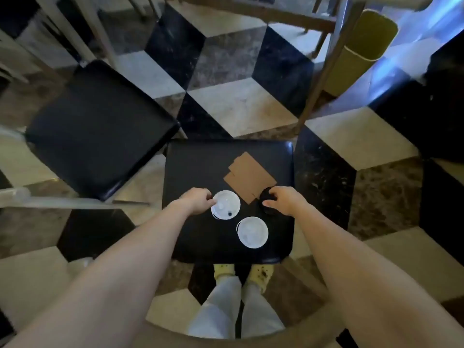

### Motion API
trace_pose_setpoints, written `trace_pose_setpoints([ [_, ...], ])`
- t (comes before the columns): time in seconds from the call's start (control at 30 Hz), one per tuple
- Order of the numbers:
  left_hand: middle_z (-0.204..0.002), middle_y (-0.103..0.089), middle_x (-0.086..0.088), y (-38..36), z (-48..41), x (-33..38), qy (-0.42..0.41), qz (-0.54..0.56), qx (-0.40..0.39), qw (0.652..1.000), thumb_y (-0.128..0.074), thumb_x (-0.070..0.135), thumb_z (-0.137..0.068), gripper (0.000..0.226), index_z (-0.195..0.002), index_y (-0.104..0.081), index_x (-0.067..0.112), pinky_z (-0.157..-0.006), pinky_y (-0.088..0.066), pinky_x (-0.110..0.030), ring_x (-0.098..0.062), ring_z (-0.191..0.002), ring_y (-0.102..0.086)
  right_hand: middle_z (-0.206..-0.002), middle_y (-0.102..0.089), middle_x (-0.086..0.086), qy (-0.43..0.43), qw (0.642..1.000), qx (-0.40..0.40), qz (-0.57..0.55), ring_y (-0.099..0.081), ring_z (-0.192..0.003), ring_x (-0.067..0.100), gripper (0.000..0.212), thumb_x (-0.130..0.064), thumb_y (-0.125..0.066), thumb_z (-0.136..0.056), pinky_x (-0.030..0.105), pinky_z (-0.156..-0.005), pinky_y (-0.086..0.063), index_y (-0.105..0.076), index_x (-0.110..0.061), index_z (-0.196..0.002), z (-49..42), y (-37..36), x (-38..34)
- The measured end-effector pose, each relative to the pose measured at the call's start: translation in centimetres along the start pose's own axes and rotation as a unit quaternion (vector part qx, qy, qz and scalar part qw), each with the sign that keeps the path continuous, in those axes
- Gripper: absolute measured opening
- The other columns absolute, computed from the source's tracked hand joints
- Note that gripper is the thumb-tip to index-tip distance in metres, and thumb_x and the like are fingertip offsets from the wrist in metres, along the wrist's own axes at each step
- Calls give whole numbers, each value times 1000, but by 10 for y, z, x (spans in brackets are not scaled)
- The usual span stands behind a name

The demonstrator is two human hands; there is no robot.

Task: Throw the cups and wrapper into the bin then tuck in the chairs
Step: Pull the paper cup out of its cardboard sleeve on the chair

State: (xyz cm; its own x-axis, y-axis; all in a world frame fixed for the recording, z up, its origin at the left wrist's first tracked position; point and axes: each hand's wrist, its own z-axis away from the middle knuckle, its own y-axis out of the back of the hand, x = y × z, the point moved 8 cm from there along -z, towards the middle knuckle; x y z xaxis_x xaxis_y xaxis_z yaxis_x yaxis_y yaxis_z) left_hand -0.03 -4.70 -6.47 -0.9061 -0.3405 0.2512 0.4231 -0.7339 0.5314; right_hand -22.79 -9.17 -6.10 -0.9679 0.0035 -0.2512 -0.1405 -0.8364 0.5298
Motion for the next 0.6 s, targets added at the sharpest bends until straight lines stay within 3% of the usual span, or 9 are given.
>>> trace_pose_setpoints([
  [0.27,-134,-53,-13,-53,-45,-19,79,59,88,991,-52,40,-94,52,-136,-42,11,-95,-46,-42,-31,-121,-53,-140,-45,12,-39,987,154,31,-39,-130,30,56,-30,-59,-92,39,-102,-39,-38,-9,-140,-43,-8,31],
  [0.47,-121,-56,-9,-66,-64,-28,98,128,117,980,-59,31,-91,38,-123,-48,14,-84,-49,-37,-28,-108,-57,-128,-52,13,-57,977,203,24,-47,-120,30,37,-22,-58,-93,42,-94,-45,-49,-9,-126,-68,-9,45],
  [0.6,-105,-61,-5,-62,-65,-31,109,223,151,957,-56,12,-90,26,-116,-56,13,-80,-50,-34,-21,-94,-58,-118,-59,12,-48,983,177,-31,-58,-105,30,26,-19,-54,-95,39,-81,-47,-58,-11,-119,-75,-13,52],
])
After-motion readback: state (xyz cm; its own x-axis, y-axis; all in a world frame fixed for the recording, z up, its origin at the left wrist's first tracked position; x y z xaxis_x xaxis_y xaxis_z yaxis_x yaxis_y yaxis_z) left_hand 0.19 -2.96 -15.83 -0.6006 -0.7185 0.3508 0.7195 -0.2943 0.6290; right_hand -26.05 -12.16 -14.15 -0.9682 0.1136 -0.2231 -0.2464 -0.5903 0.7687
